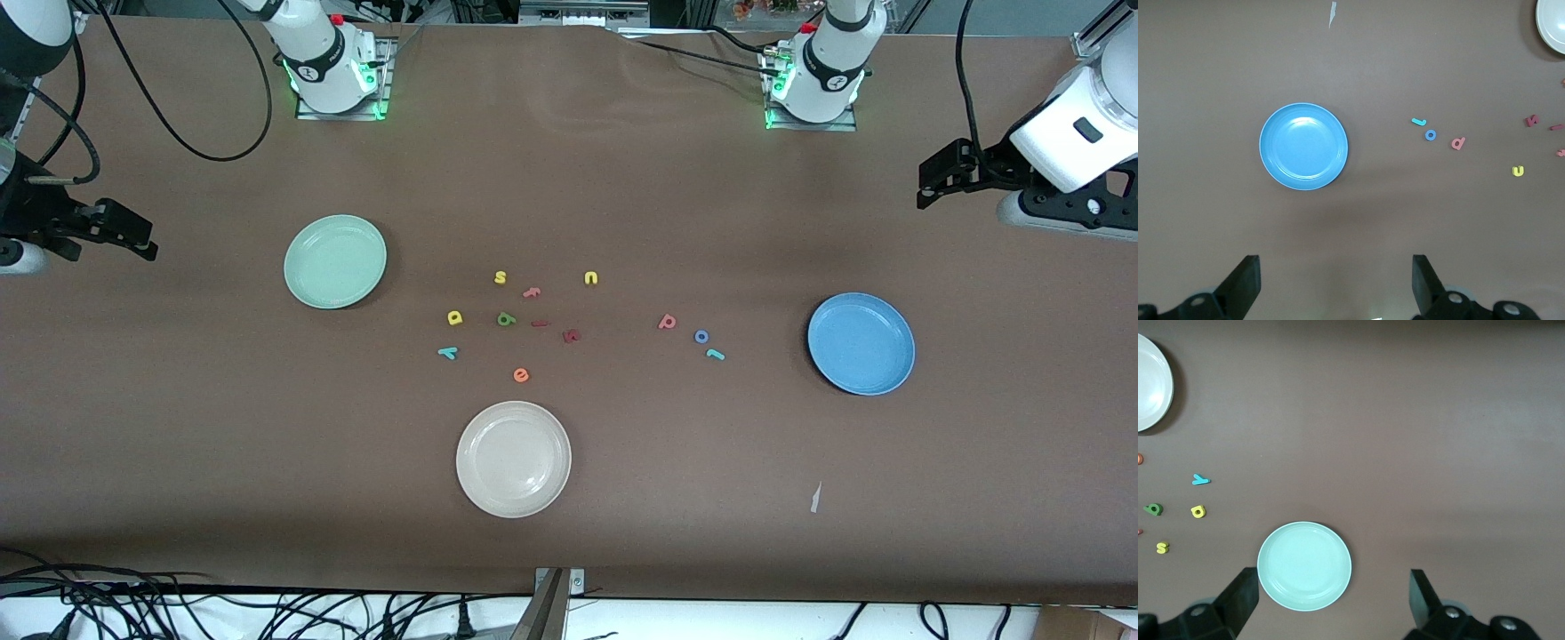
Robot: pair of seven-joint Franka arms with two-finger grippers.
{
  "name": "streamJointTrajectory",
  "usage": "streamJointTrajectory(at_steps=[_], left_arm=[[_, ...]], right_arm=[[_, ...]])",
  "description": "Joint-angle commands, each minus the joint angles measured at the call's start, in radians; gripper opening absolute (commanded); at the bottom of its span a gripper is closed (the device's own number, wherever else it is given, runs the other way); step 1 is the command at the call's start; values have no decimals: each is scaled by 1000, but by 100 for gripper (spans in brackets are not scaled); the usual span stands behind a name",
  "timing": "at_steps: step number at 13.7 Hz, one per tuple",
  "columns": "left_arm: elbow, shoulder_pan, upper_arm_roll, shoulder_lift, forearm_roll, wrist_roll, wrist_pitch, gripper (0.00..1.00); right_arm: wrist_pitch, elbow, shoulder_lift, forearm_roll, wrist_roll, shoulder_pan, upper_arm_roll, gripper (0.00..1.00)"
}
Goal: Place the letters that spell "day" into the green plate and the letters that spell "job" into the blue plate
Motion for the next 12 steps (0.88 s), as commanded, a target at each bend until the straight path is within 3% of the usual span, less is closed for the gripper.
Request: streamJointTrajectory(at_steps=[1,12], left_arm=[[32,4,-2,15,-12,-11,-9,100],[48,-7,-13,15,-18,-13,-9,100]], right_arm=[[-3,-5,-5,0,-11,3,1,100],[-9,-5,-5,0,-11,3,1,100]])
